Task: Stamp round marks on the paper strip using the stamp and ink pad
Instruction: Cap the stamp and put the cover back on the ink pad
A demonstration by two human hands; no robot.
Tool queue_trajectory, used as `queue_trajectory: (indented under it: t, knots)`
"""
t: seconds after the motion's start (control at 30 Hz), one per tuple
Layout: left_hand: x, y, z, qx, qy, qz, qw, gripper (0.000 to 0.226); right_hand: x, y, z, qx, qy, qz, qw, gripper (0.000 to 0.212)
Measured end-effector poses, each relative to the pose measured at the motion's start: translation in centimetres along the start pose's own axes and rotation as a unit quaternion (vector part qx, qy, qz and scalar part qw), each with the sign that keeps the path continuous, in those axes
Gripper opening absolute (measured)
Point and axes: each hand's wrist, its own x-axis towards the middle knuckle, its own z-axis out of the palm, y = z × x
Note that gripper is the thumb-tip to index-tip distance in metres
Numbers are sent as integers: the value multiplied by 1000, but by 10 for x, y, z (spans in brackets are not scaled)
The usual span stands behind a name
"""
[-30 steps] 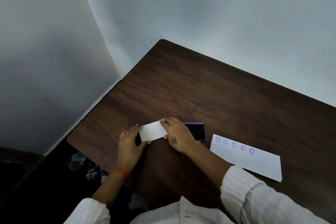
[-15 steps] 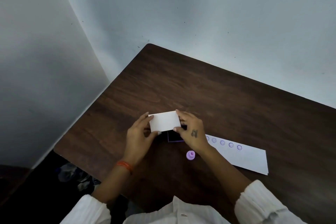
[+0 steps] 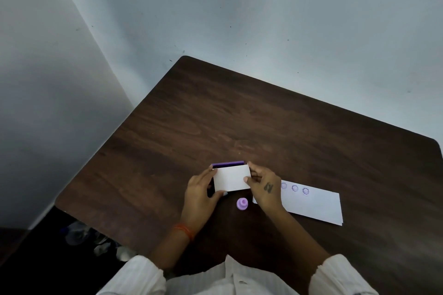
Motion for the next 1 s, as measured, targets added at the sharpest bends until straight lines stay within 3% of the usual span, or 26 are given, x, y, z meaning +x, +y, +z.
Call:
queue_trajectory:
  t: [0.53, 1.0]
  knots:
    - [6, -6, 5, 15, -18, -36, 999, 67, 4, 1, 16, -75, 18, 10, 997, 43]
    - [17, -3, -3, -34, -31, -54, 998, 71, 11, 0, 13, -92, 0, 3, 996, 44]
